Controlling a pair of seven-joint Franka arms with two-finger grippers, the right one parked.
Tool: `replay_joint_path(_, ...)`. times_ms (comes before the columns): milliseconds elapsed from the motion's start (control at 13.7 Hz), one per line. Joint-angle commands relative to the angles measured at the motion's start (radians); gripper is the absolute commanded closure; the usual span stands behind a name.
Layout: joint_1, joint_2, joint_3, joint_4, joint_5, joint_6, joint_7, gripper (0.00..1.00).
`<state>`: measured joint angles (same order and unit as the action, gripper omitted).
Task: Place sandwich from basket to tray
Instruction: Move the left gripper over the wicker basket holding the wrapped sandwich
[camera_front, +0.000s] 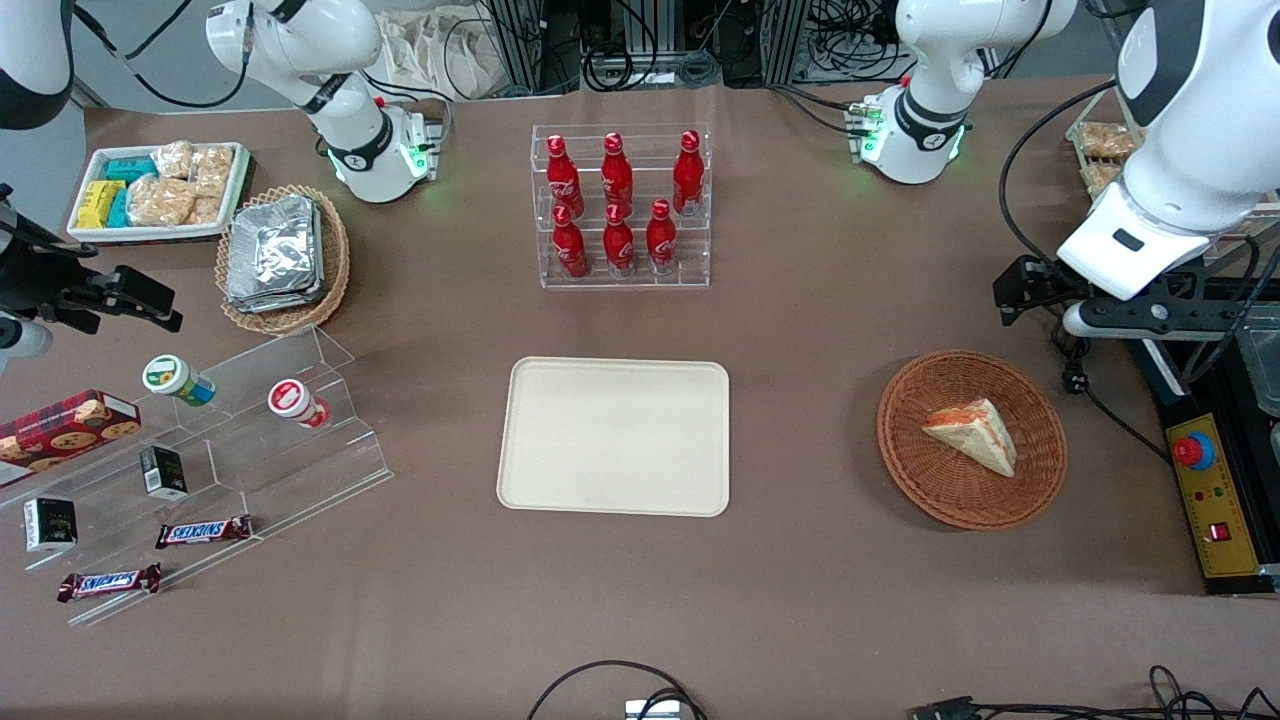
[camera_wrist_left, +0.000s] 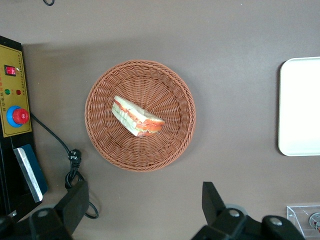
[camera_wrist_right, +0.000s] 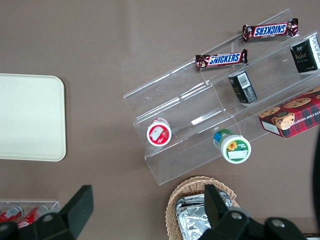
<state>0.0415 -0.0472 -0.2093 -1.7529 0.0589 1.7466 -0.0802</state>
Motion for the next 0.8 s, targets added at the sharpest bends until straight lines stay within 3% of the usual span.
replay_joint_path(0,-0.003,0.004,0.002,0.029,-0.037,-0.038,-0.019,0.00)
replay_joint_path(292,-0.002,0.020,0.010,0.026,-0.037,-0.036,-0.038,0.00)
replay_joint_path(583,0.001,0.075,0.047,0.015,-0.033,-0.027,-0.432,0.00)
replay_joint_path(729,0.001,0.101,0.089,-0.003,-0.027,-0.016,-0.519,0.00)
